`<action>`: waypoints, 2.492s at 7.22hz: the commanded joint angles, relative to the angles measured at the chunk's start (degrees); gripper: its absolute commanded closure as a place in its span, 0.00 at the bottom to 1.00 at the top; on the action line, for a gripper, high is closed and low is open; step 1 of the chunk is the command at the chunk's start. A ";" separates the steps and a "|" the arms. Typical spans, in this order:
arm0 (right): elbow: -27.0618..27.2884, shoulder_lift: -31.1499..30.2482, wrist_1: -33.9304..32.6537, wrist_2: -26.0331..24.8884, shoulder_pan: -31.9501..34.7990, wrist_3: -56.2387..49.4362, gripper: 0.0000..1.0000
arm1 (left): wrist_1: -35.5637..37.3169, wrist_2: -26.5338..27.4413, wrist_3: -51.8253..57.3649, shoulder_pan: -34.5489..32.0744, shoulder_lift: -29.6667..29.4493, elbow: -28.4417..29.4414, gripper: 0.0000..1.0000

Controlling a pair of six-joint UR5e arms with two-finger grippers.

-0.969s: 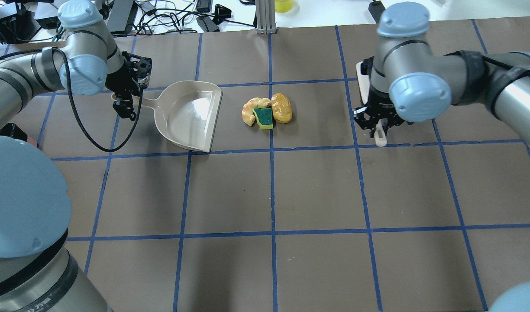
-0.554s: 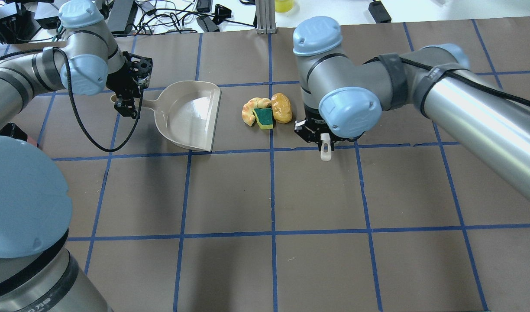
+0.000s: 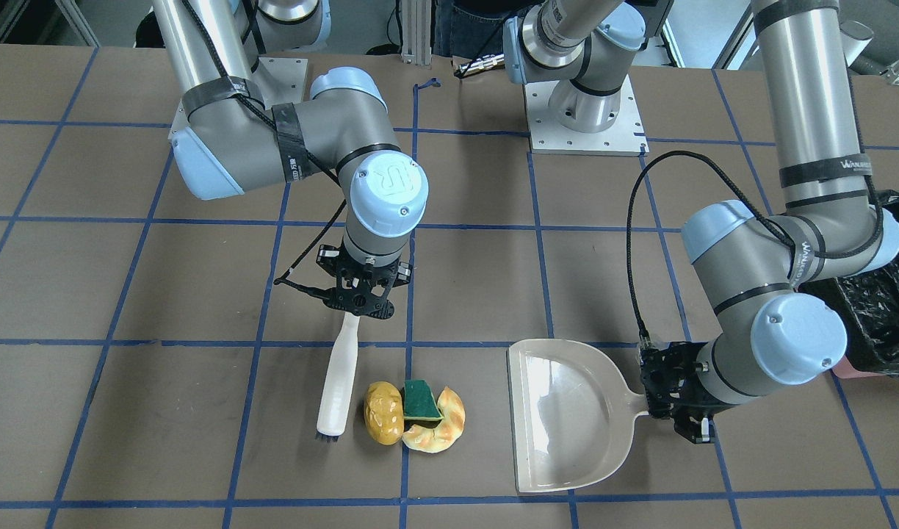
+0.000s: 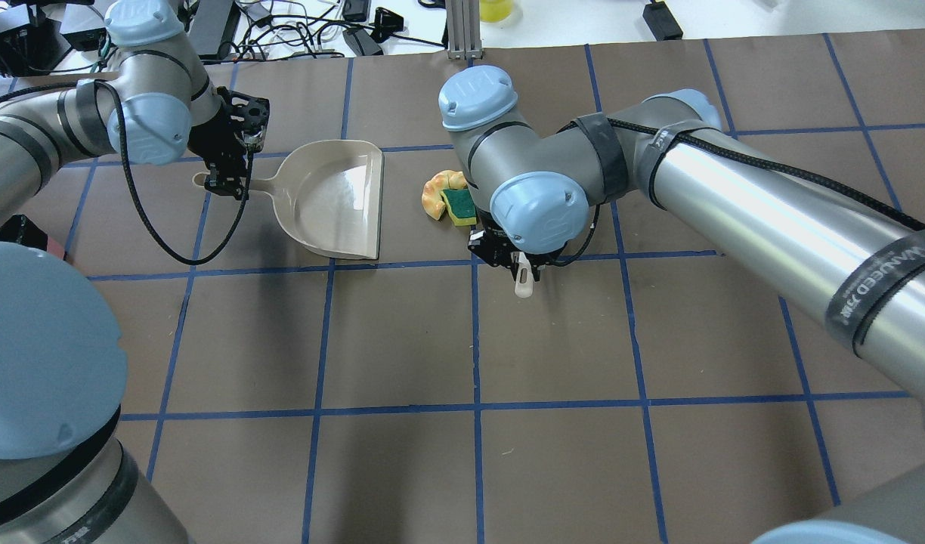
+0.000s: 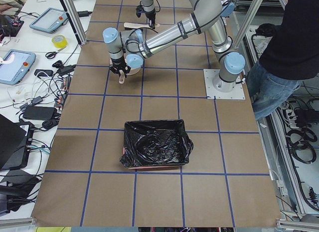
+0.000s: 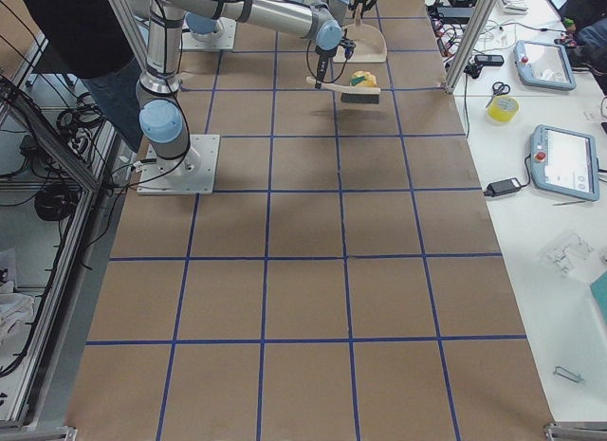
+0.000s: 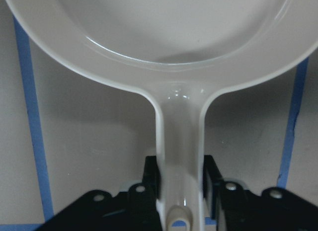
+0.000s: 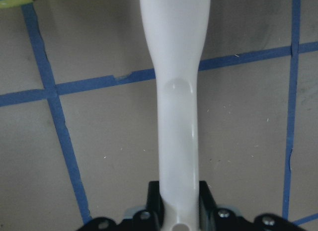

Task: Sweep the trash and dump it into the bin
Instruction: 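Sweep the bread and green sponge into the dustpan with the right gripper's brush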

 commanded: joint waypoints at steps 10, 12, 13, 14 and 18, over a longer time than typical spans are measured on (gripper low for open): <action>-13.99 11.18 -0.32 5.00 9.66 0.53 1.00 | -0.09 0.61 -0.68 -0.25 -0.08 0.18 1.00; -16.28 11.99 -0.40 7.88 11.77 1.23 1.00 | -0.09 0.52 -0.68 -0.25 -0.07 0.09 1.00; -17.16 12.08 -0.40 7.99 12.56 1.15 1.00 | -0.09 0.52 -0.76 -0.25 -0.07 0.00 1.00; -18.65 13.47 -0.49 8.34 13.70 1.49 1.00 | -0.09 0.52 -0.85 -0.25 -0.07 -0.09 1.00; -24.29 16.12 -0.14 10.29 15.73 3.08 1.00 | 0.00 0.44 -0.68 -0.16 0.10 0.09 1.00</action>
